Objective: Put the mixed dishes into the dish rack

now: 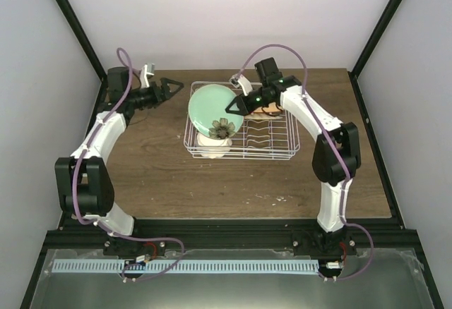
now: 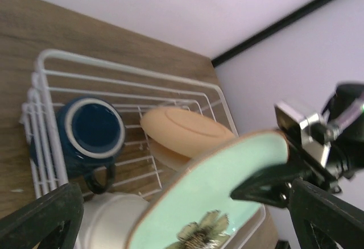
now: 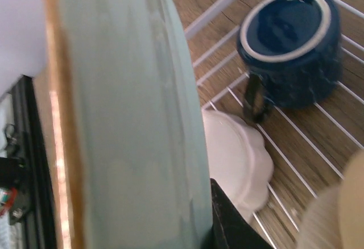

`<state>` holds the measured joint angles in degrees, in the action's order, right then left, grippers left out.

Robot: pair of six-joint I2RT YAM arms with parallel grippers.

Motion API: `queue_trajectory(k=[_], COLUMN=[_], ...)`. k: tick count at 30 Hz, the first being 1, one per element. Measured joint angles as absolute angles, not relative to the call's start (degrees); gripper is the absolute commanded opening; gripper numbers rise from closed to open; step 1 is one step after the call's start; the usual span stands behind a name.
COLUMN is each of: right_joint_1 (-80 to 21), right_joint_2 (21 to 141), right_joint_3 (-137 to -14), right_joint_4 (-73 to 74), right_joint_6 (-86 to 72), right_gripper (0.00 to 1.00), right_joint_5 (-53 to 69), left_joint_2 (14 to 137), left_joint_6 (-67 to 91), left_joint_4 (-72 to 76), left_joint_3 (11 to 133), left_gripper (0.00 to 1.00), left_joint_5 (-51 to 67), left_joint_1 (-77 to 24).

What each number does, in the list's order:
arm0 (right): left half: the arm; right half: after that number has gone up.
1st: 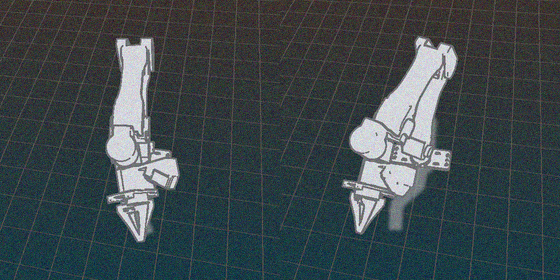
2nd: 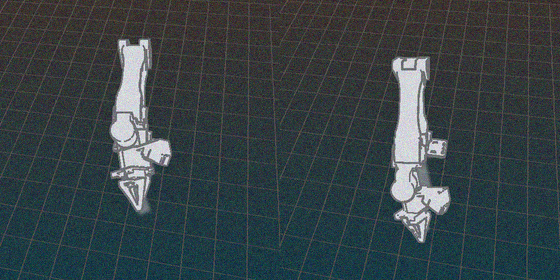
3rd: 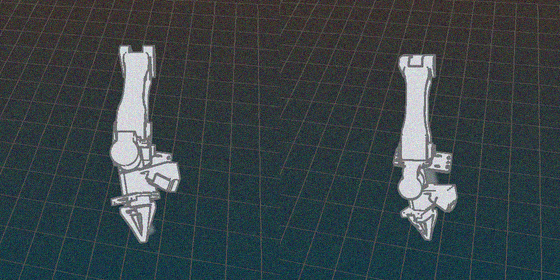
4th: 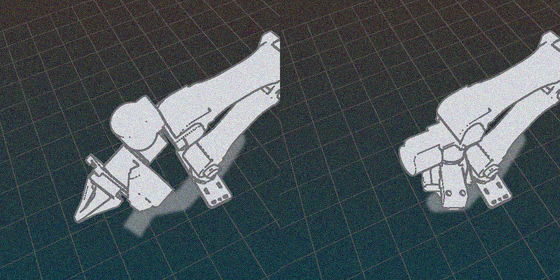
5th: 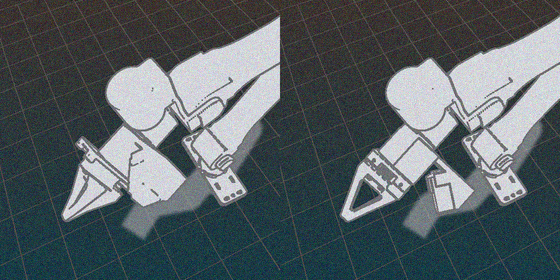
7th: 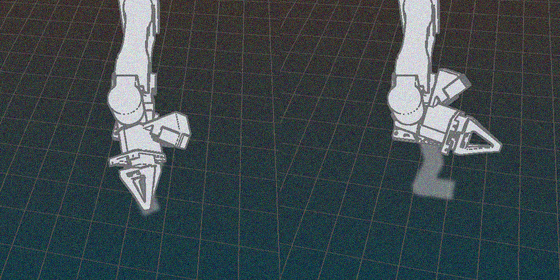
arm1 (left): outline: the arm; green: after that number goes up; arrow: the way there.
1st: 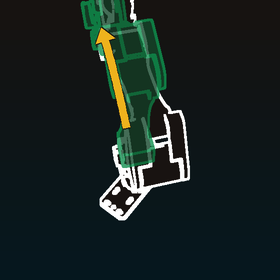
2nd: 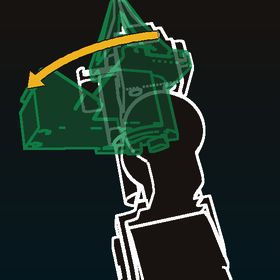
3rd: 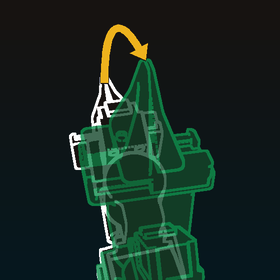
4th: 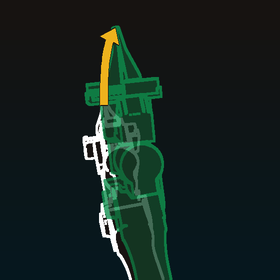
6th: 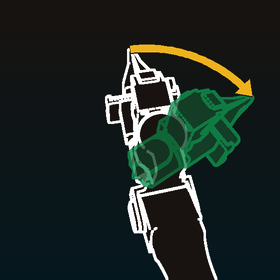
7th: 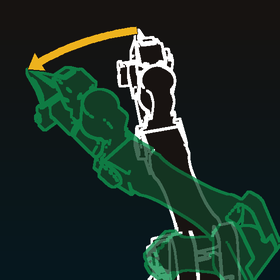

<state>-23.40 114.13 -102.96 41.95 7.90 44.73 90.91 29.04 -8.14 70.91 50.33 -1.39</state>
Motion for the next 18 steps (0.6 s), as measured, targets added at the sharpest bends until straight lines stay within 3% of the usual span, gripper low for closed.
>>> queue_trajectory(k=[5, 12, 18], right_joint_1=[-23.6, -27.8, -29.7], right_joint_2=[107.0, 93.4, 89.3], right_joint_3=[-98.4, -91.7, -91.5], right_joint_4=[46.6, 49.4, 52.7], right_joint_6=[14.9, 24.9, 31.2], right_gripper=[0.01, 0.01, 0.01], right_joint_5=[37.0, 23.9, 12.0], left_joint_2=[91.1, 94.5, 98.6], left_joint_6=[30.4, 29.9, 26.5], left_joint_4=[-9.6, -21.2, -34.5], left_joint_3=[74.3, 82.9, 88.2], left_gripper=[1.00, 1.00, 1.00], left_joint_5=[45.8, 30.9, 15.4], left_joint_1=[2.9, 3.7, 3.4])
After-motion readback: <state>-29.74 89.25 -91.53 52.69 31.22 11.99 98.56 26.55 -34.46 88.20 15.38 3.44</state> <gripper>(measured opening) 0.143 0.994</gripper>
